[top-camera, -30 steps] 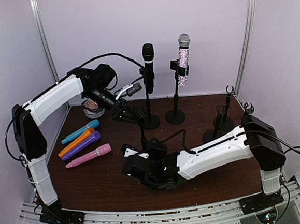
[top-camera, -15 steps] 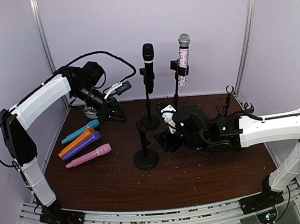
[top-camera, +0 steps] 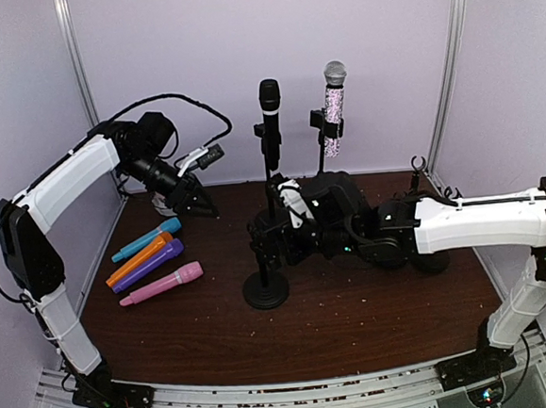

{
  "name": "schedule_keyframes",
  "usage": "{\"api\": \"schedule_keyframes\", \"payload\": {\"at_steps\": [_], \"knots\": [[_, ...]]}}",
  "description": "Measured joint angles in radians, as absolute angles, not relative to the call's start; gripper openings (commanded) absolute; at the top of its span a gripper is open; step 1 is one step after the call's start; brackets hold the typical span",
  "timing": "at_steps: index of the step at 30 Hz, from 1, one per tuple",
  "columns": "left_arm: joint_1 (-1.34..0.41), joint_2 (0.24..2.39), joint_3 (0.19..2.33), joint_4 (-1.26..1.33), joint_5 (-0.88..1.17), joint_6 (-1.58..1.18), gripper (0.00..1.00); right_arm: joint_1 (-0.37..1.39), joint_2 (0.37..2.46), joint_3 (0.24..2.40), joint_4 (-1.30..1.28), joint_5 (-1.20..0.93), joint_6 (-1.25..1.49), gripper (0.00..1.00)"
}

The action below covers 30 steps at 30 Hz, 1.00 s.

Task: Remove the microphone from the stand
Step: Pick up the microphone stand from the center of the board.

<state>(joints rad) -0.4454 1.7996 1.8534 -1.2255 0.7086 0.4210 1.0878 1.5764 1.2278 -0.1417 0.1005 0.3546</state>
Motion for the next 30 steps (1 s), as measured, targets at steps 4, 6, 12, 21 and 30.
{"api": "schedule_keyframes", "payload": {"at_steps": [4, 6, 12, 21, 30], "knots": [[-0.389, 1.771, 1.830, -1.224, 0.701, 0.420, 0.59, 1.088, 1.665, 1.343, -0.170, 0.126, 0.336, 0.95], [-0.377, 1.755, 1.823, -1.223, 0.700, 0.420, 0.59, 1.089, 1.712, 1.388, -0.189, 0.155, 0.335, 0.93], [-0.373, 1.721, 1.816, -1.223, 0.700, 0.420, 0.59, 1.090, 1.832, 1.449, -0.240, 0.261, 0.321, 0.78], [-0.372, 1.714, 1.804, -1.222, 0.700, 0.420, 0.59, 1.103, 1.874, 1.449, -0.209, 0.347, 0.307, 0.25], [-0.372, 1.714, 1.804, -1.222, 0.699, 0.420, 0.58, 1.103, 1.867, 1.425, -0.179, 0.395, 0.306, 0.12]]}}
